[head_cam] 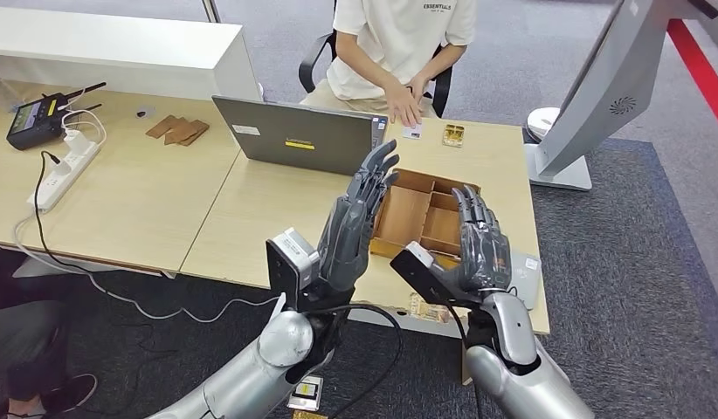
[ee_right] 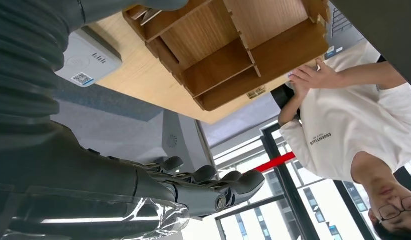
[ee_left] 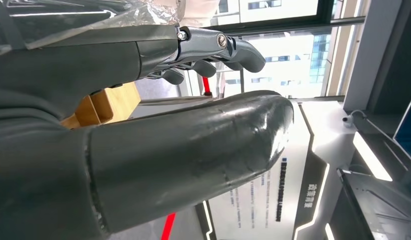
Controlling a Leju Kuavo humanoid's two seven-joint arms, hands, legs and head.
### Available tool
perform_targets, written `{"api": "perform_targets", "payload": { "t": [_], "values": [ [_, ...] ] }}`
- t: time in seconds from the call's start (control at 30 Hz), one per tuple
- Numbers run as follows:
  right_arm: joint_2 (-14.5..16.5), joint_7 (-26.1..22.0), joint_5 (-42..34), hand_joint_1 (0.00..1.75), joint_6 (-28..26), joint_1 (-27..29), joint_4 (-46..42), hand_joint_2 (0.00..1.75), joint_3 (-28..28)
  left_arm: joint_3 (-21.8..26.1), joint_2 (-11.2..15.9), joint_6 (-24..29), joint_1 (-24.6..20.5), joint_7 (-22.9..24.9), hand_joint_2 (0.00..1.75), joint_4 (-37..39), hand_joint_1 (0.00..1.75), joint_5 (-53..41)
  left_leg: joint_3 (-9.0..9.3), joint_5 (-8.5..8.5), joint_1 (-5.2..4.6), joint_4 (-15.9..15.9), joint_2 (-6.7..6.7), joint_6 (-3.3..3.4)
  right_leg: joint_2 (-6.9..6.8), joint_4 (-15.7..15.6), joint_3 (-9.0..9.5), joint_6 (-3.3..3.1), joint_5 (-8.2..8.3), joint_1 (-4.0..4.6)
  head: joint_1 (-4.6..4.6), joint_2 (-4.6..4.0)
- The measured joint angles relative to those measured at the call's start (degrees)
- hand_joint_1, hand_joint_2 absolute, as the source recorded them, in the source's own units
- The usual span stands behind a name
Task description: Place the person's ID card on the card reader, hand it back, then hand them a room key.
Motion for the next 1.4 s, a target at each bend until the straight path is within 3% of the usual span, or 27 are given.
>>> {"api": "perform_targets", "payload": {
  "t": [0.37,1.4],
  "values": [
    [2.72,1.24,8.91,0.00,0.95,-0.04,6.28,1.75,1.40,-0.05,0.03,1.02,-0.08,-0.57,0.00,-0.39,0.00,1.10,-0.01,0.00,0.01,-0.02,0.00,0.00,0.00,0.00,0.00,0.00,0.00,0.01,0.00,0.00],
    [7.83,1.44,6.53,0.00,-2.16,-6.57,23.80,1.75,3.62,-1.23,1.42,2.32,-0.67,-0.75,0.00,-1.72,0.00,2.67,0.00,0.00,0.00,-0.02,0.01,0.00,0.00,0.00,-0.01,0.00,0.00,0.00,0.00,0.00]
  ]
}}
